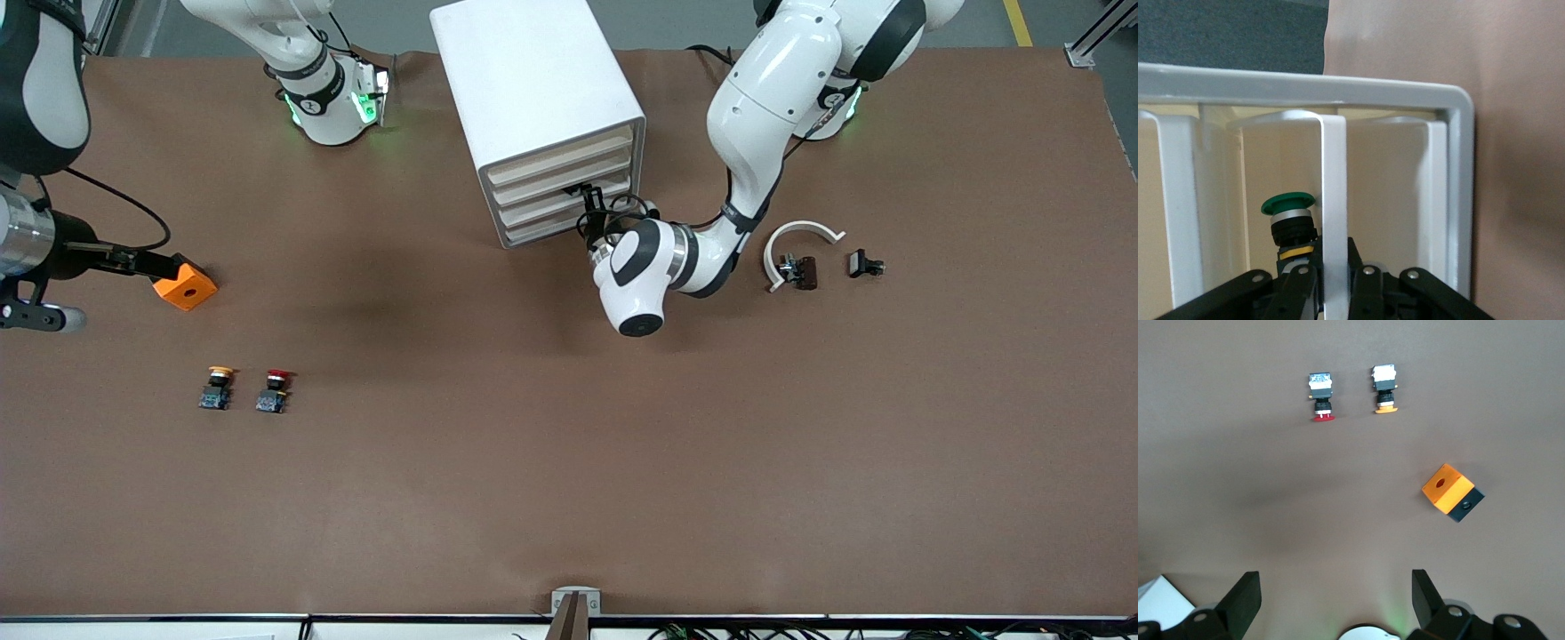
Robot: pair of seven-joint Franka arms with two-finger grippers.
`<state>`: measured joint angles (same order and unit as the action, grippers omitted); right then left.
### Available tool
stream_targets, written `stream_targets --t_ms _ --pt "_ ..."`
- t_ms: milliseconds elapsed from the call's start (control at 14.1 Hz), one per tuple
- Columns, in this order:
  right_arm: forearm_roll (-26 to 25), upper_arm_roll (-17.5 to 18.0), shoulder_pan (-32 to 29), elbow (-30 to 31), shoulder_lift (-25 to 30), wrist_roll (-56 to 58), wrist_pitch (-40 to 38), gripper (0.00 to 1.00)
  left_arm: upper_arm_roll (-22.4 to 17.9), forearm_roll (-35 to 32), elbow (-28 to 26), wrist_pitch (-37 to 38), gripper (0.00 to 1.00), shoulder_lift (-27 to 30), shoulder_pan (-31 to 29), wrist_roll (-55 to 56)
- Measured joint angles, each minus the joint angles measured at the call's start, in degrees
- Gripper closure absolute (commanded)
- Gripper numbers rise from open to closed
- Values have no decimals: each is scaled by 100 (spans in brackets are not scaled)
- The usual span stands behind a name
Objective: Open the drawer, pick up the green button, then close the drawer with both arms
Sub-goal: 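Pull the drawer open with the left gripper while the right gripper approaches, then lower the right gripper onto the green button while the left gripper releases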
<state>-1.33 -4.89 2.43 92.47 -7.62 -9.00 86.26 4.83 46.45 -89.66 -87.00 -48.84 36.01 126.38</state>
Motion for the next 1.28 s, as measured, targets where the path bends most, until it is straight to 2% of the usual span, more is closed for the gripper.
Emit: stream_targets --t_ms 285,498,640,712,783,996,1281 --pt "24 40 608 -6 0 -1244 9 0 -576 0 321 159 100 23 -109 0" --pt "397 68 1248 -10 -1 -2505 163 0 -666 2 476 148 99 23 -420 0" --pt "577 73 1615 23 -30 -3236 535 0 -664 11 515 136 91 21 -586 -1" --pt "607 75 1803 53 -62 -3569 743 0 -663 12 531 136 50 20 -636 -1" --pt "636 77 2024 72 -109 -3856 926 0 -662 13 547 133 1 19 -677 -2" --pt "669 88 2887 124 -353 -4722 1626 0 -776 -41 656 -31 0 19 -795 -2" --pt "668 96 3901 129 -955 -5855 2609 0 -815 -226 956 -30 0 33 -1017 -3"
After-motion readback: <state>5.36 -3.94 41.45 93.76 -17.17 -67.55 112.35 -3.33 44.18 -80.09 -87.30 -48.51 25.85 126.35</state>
